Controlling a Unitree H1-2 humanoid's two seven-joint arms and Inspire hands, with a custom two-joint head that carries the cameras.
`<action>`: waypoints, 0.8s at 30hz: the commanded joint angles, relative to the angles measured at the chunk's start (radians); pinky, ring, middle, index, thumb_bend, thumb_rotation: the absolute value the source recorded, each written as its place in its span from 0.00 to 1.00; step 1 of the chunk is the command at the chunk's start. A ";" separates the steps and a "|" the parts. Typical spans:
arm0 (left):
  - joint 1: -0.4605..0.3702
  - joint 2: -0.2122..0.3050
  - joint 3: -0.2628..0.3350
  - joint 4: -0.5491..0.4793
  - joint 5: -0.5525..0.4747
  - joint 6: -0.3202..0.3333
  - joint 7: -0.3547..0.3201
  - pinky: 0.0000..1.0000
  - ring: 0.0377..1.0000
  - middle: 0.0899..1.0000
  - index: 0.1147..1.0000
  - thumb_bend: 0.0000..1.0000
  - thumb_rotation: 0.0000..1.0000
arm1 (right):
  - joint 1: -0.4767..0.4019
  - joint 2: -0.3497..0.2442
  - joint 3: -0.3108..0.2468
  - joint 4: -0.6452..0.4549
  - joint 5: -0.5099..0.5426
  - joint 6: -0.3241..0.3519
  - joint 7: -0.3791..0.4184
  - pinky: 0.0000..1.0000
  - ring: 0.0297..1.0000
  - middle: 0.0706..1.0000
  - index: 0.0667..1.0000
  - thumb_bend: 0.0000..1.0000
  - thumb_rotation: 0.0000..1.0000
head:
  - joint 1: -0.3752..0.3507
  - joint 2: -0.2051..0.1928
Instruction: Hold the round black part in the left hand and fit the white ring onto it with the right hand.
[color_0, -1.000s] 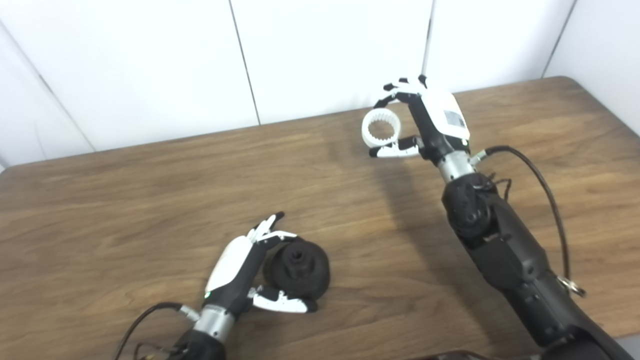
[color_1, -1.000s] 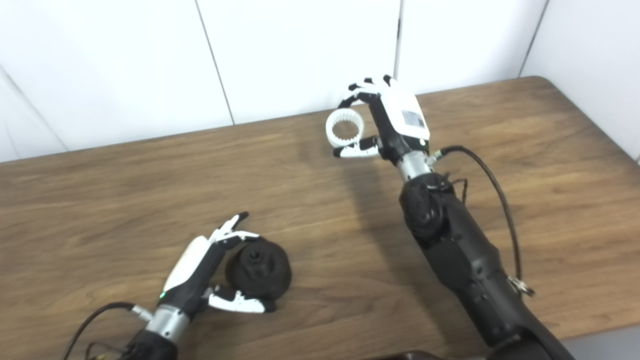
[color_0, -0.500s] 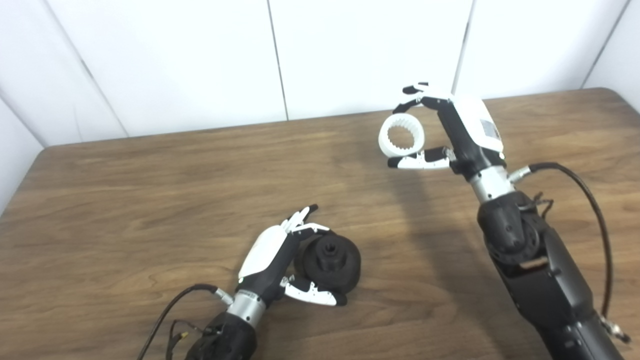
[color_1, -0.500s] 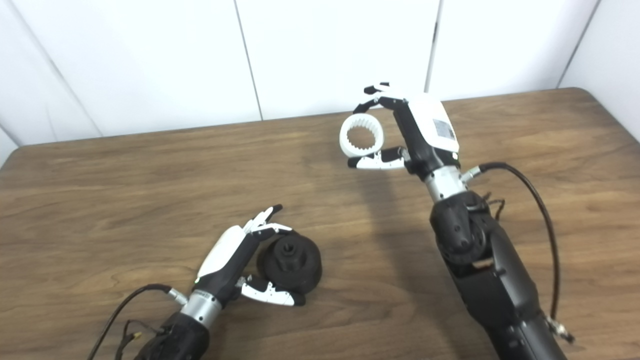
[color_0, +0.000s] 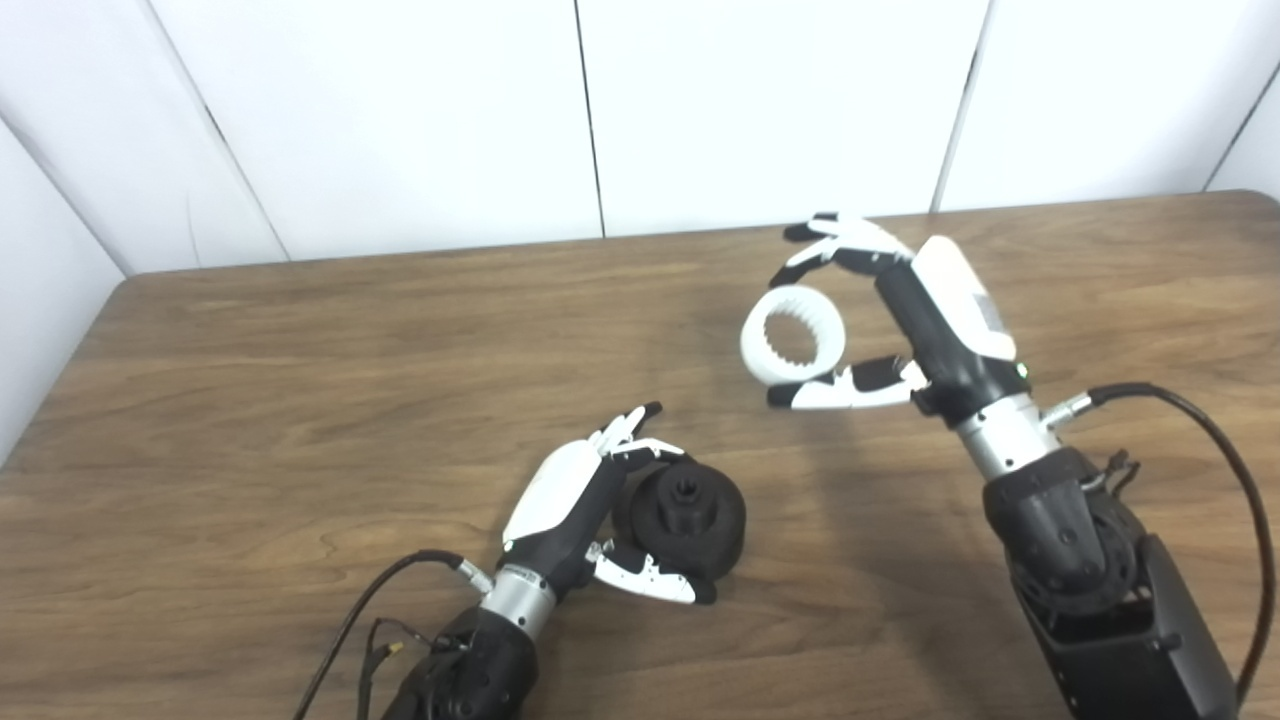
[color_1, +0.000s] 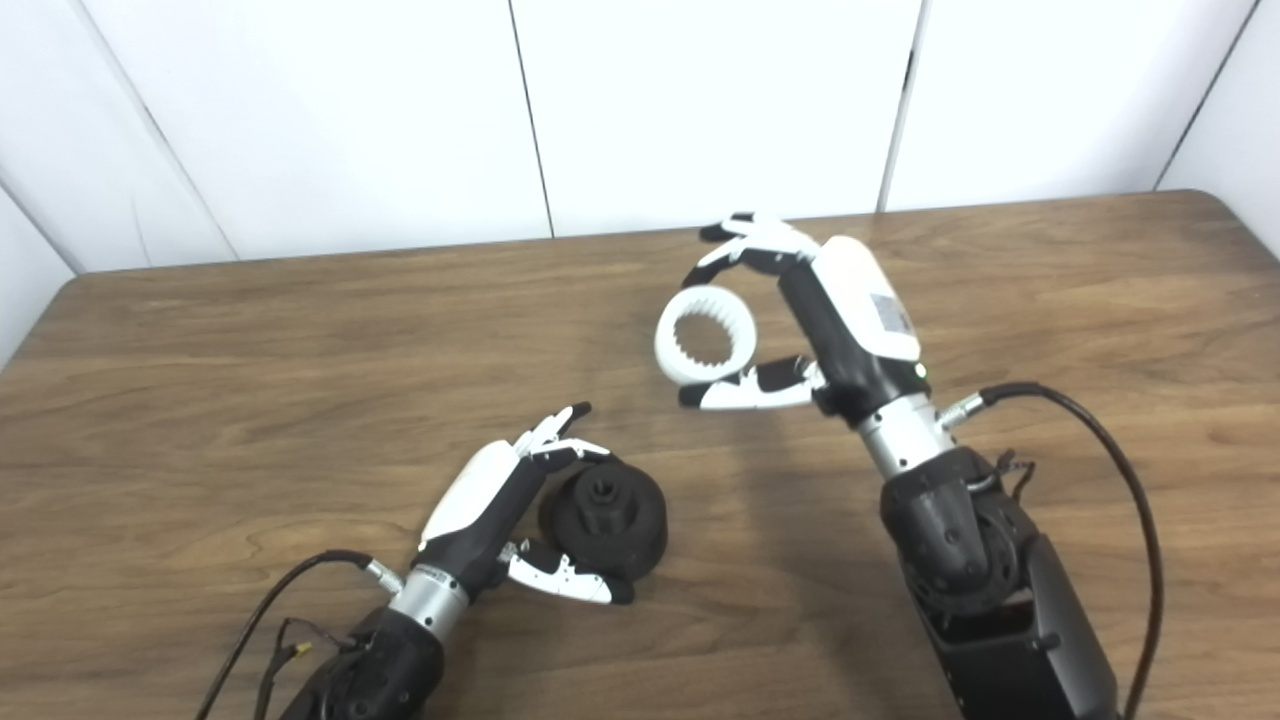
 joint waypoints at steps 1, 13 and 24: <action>-0.027 0.002 -0.002 -0.002 0.014 0.000 0.005 1.00 1.00 1.00 0.55 0.97 0.21 | -0.014 0.006 0.002 -0.052 -0.002 -0.032 0.008 0.87 0.87 0.78 0.45 0.52 0.14 | 0.002 0.002; -0.035 0.001 -0.006 -0.003 0.017 0.013 0.000 0.99 1.00 1.00 0.55 0.97 0.22 | 0.053 0.035 0.058 -0.092 -0.014 -0.048 0.074 0.91 0.88 0.79 0.45 0.52 0.15 | 0.014 0.011; -0.039 -0.004 -0.011 -0.004 0.017 0.016 0.001 0.99 1.00 1.00 0.55 0.97 0.21 | 0.089 0.060 0.098 -0.050 -0.033 -0.042 0.109 0.95 0.89 0.79 0.45 0.52 0.15 | 0.023 0.019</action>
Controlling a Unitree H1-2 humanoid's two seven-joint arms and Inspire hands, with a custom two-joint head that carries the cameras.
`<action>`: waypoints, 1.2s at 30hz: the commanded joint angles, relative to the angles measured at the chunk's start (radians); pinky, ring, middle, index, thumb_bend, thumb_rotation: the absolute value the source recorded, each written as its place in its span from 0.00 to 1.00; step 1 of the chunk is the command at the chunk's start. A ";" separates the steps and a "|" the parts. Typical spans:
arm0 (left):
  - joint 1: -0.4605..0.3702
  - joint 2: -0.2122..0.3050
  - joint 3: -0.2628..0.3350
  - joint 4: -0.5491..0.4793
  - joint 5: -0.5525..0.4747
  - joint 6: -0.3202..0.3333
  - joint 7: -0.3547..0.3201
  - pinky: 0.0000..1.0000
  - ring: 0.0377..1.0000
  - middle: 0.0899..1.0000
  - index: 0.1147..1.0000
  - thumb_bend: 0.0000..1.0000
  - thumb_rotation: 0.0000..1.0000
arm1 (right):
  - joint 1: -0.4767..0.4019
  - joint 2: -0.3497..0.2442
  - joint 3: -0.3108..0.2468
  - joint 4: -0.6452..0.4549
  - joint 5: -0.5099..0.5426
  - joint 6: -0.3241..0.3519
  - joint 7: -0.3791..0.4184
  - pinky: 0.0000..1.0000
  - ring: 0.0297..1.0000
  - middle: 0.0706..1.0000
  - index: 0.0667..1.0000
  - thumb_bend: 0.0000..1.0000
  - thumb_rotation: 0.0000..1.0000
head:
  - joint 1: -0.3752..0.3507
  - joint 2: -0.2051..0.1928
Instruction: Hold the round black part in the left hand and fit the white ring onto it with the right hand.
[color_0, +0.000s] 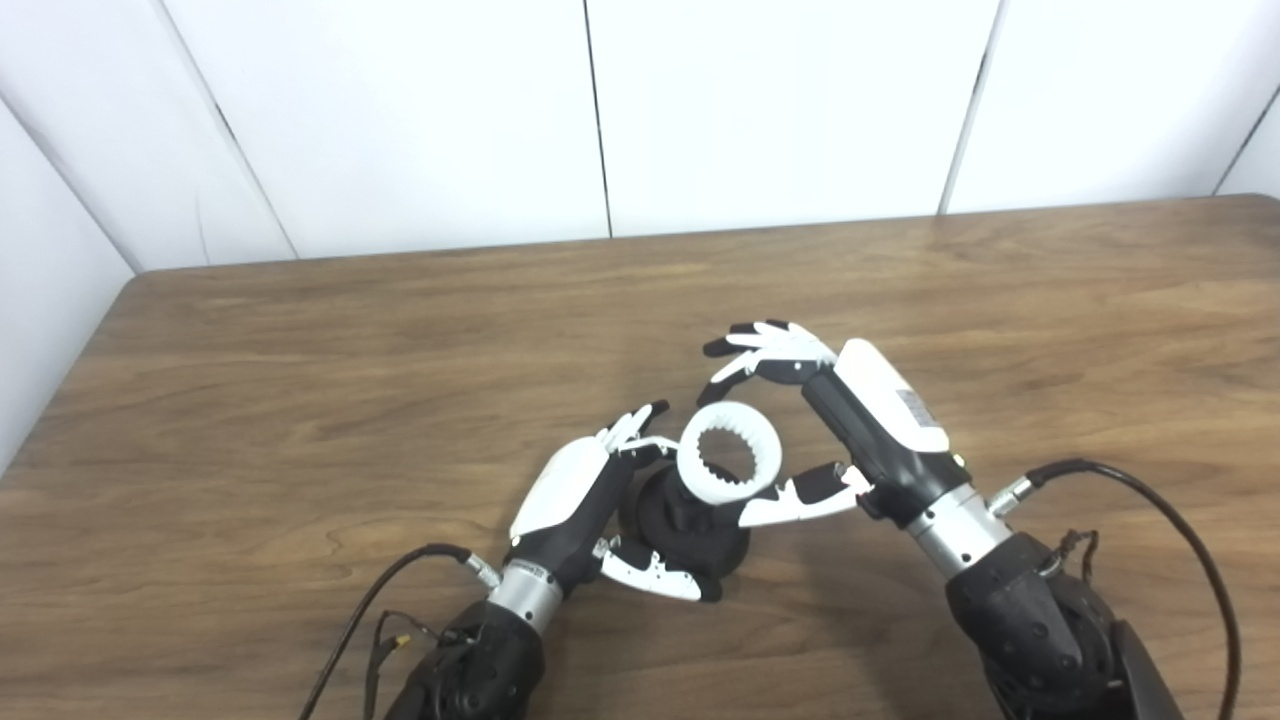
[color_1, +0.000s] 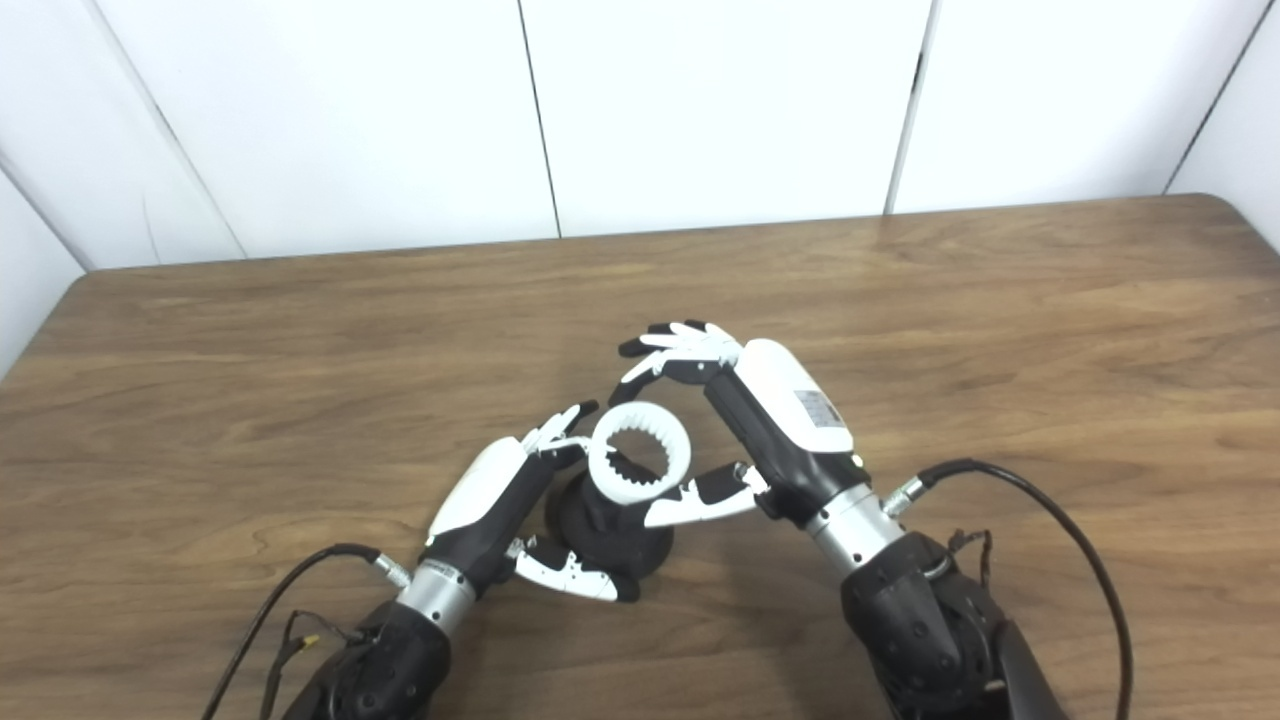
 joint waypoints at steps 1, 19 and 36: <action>-0.031 -0.003 -0.005 -0.004 0.015 0.005 0.002 1.00 1.00 1.00 0.55 0.97 0.21 | -0.018 0.014 0.009 0.004 -0.014 -0.031 -0.003 0.96 0.89 0.79 0.45 0.52 0.15 | 0.000 0.000; -0.025 -0.005 -0.013 -0.015 0.032 0.005 0.008 0.95 1.00 1.00 0.54 0.97 0.23 | -0.047 0.044 0.054 0.106 -0.055 -0.032 0.011 0.98 0.90 0.80 0.45 0.52 0.15 | 0.014 0.015; -0.022 -0.006 -0.015 -0.024 0.046 0.004 0.002 0.93 0.99 0.99 0.55 0.97 0.25 | -0.061 0.059 0.069 0.197 -0.075 -0.054 -0.014 0.95 0.88 0.79 0.45 0.52 0.15 | 0.021 0.027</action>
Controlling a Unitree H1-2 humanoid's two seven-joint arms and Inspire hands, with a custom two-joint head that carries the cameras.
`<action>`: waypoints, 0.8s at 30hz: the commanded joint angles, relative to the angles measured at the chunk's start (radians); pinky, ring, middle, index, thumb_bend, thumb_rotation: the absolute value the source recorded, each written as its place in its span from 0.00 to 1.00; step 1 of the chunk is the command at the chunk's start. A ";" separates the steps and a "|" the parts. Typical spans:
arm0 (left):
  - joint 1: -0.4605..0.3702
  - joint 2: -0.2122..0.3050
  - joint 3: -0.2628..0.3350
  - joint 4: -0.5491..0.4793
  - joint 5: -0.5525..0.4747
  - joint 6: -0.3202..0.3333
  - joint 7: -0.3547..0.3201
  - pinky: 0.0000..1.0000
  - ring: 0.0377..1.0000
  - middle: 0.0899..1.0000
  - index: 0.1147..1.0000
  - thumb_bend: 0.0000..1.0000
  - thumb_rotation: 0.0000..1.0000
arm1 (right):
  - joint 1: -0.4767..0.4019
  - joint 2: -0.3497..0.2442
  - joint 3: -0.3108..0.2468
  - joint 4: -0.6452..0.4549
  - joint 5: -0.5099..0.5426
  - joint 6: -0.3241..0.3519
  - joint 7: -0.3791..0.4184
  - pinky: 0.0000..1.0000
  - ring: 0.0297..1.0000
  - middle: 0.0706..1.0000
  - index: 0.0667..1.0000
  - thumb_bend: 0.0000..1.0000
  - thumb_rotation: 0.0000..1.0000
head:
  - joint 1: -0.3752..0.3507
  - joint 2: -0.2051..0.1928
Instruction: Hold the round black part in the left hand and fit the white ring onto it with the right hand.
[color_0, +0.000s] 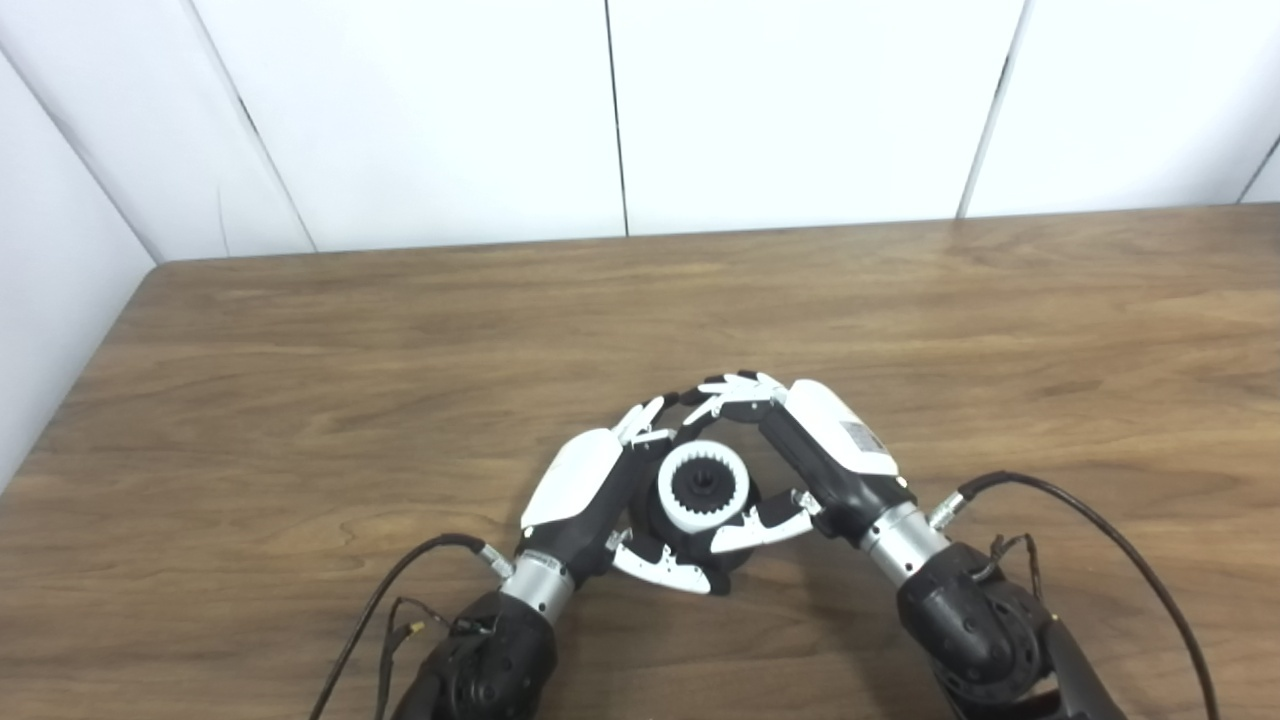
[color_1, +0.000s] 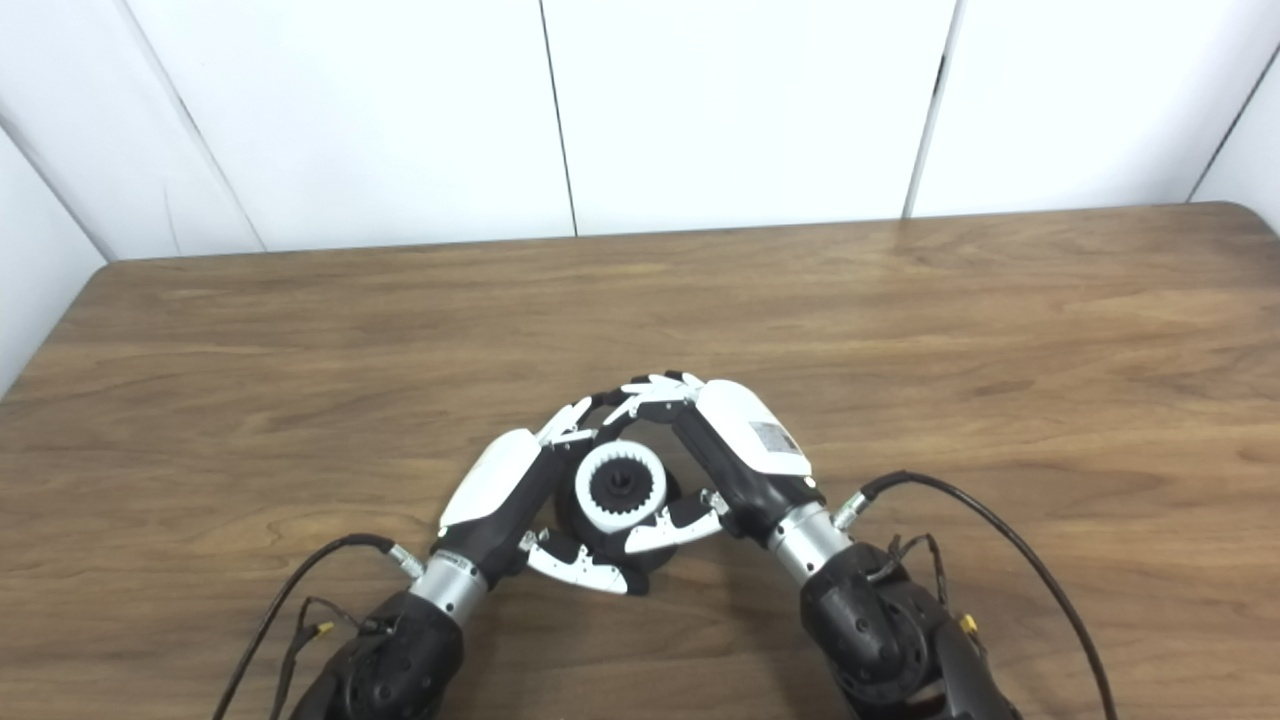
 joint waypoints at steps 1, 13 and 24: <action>-0.018 -0.002 -0.008 -0.024 0.002 0.001 -0.006 0.93 0.99 0.99 0.55 0.97 0.25 | -0.031 0.010 0.006 0.006 -0.015 -0.027 -0.013 0.95 0.88 0.79 0.45 0.52 0.15 | 0.001 0.001; -0.022 0.003 0.002 -0.019 -0.012 0.005 -0.011 0.96 1.00 1.00 0.54 0.98 0.24 | -0.039 -0.035 -0.007 -0.058 -0.044 0.099 0.089 0.93 0.91 0.88 0.67 0.77 0.37 | -0.004 0.001; -0.025 0.009 0.007 -0.035 -0.023 0.025 -0.037 0.99 1.00 1.00 0.55 0.97 0.26 | -0.054 -0.068 0.009 -0.085 -0.037 0.120 0.182 0.90 0.95 0.95 0.94 0.98 0.57 | -0.008 0.002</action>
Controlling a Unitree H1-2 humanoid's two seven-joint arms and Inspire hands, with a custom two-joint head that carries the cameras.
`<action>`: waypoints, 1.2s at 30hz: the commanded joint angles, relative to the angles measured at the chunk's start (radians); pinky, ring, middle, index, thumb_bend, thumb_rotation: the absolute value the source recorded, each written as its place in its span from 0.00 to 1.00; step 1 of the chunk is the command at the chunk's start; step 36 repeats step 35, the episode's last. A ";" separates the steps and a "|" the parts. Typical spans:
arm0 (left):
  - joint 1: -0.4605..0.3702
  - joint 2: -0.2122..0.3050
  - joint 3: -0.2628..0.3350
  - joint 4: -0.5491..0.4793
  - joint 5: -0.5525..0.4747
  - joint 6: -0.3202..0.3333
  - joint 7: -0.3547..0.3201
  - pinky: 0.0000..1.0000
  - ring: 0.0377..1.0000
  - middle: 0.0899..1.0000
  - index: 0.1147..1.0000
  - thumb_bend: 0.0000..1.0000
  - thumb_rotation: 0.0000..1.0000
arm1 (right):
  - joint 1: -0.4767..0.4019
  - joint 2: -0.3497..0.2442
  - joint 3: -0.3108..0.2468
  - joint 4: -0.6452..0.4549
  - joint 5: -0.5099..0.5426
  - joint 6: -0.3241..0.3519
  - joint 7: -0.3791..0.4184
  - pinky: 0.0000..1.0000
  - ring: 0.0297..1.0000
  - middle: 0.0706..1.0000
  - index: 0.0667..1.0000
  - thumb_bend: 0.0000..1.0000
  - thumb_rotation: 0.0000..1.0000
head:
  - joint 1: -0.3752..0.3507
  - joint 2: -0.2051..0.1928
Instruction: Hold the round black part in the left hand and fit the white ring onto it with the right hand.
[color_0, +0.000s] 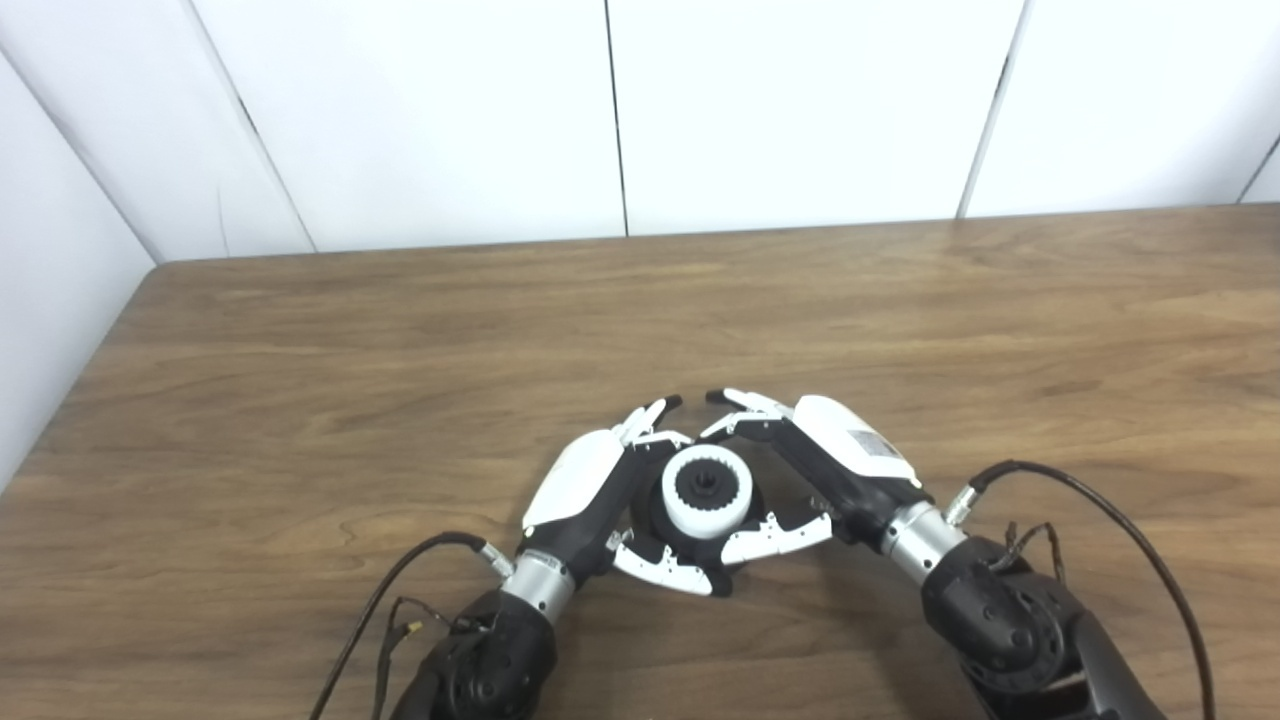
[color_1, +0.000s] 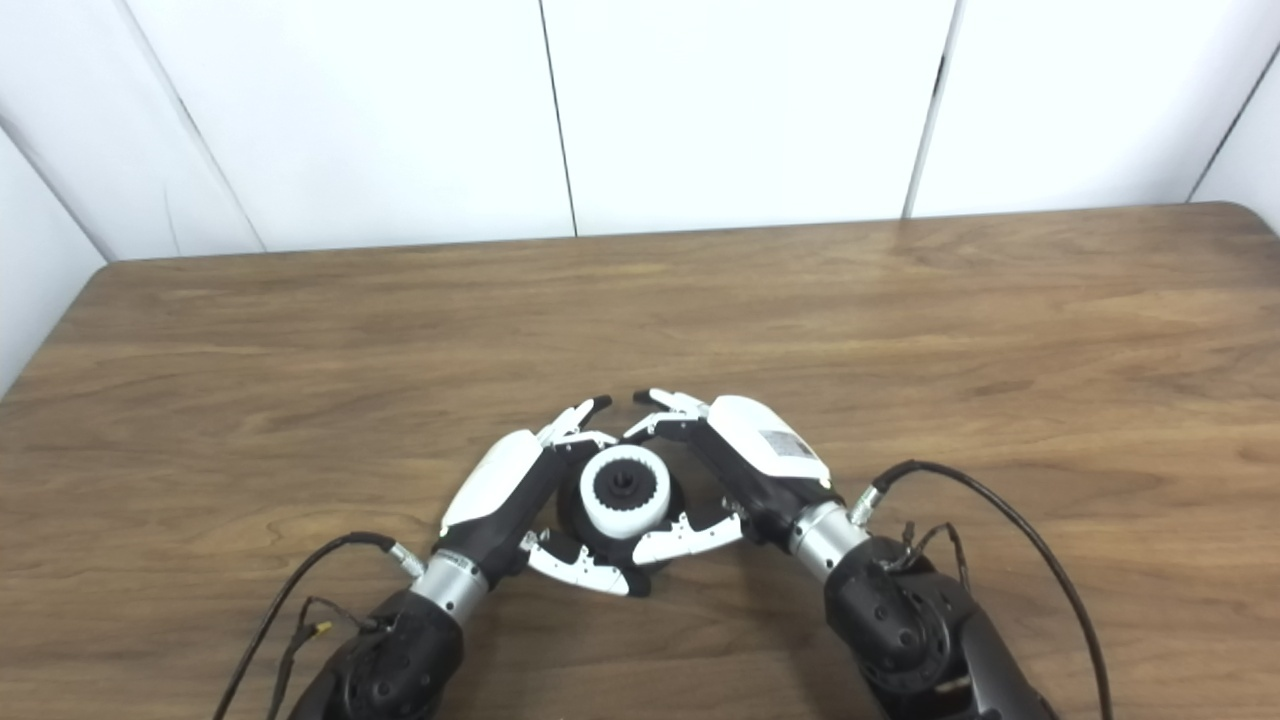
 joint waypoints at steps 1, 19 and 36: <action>-0.024 0.008 -0.001 -0.027 -0.006 0.006 -0.019 0.99 1.00 1.00 0.55 0.97 0.27 | -0.039 -0.005 0.004 -0.026 0.004 -0.008 0.016 0.89 0.95 0.95 0.95 0.99 0.58 | 0.000 0.001; -0.022 0.012 0.001 -0.022 -0.014 -0.013 -0.011 0.99 1.00 1.00 0.55 1.00 0.29 | -0.039 -0.004 0.004 -0.028 0.011 0.005 0.043 0.92 0.97 0.98 1.00 1.00 0.59 | -0.010 -0.015; -0.025 0.025 -0.003 -0.019 -0.016 -0.020 -0.003 0.98 1.00 1.00 0.55 0.97 0.27 | -0.045 -0.011 -0.020 -0.049 0.021 0.050 0.061 0.96 0.98 1.00 1.00 1.00 0.59 | -0.013 -0.003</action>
